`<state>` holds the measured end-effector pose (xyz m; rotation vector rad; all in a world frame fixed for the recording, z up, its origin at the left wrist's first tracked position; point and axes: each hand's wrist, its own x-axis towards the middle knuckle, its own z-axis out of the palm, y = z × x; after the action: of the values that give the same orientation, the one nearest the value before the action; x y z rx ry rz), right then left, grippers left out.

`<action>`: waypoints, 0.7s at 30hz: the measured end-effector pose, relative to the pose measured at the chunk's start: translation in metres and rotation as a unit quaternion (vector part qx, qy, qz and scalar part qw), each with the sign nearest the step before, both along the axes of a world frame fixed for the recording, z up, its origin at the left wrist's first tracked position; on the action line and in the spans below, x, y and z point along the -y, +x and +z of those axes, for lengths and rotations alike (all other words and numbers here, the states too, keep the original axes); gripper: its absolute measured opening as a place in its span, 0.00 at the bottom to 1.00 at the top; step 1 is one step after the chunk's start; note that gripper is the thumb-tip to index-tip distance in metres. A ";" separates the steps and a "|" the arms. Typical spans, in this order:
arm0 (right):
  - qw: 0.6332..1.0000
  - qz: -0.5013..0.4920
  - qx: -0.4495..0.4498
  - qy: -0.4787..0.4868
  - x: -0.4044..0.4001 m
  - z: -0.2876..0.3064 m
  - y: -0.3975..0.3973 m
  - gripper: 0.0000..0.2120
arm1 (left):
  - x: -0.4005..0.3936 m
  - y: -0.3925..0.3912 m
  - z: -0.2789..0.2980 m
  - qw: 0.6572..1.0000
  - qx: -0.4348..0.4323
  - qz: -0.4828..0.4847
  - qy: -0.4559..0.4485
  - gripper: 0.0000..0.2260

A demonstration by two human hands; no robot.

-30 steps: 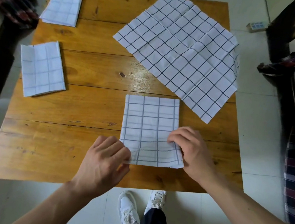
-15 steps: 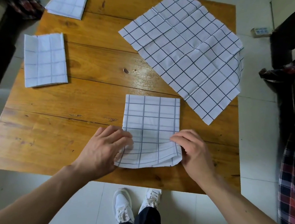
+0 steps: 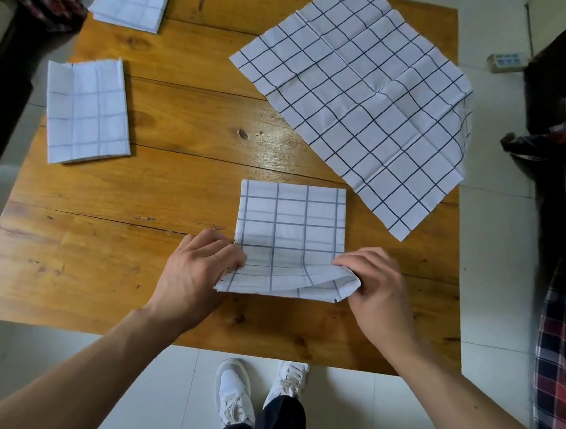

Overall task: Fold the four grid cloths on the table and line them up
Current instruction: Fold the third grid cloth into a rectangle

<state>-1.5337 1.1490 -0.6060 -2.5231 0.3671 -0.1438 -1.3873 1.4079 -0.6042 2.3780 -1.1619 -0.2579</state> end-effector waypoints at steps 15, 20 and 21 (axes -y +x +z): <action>0.988 -0.127 -0.056 0.068 -0.002 0.011 0.025 0.02 | 0.032 0.016 0.011 0.958 -0.161 0.237 -0.006 0.09; 0.982 -0.152 -0.083 0.080 -0.003 0.017 0.033 0.01 | 0.035 0.015 0.015 0.944 -0.190 0.270 -0.020 0.24; 0.981 -0.155 -0.086 0.080 -0.003 0.018 0.034 0.01 | 0.035 0.014 0.016 0.943 -0.189 0.274 -0.024 0.25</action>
<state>-1.4993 1.1521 -0.5882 -2.3109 0.8082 -0.0138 -1.3729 1.3727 -0.5883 2.3585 -0.3079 -0.4600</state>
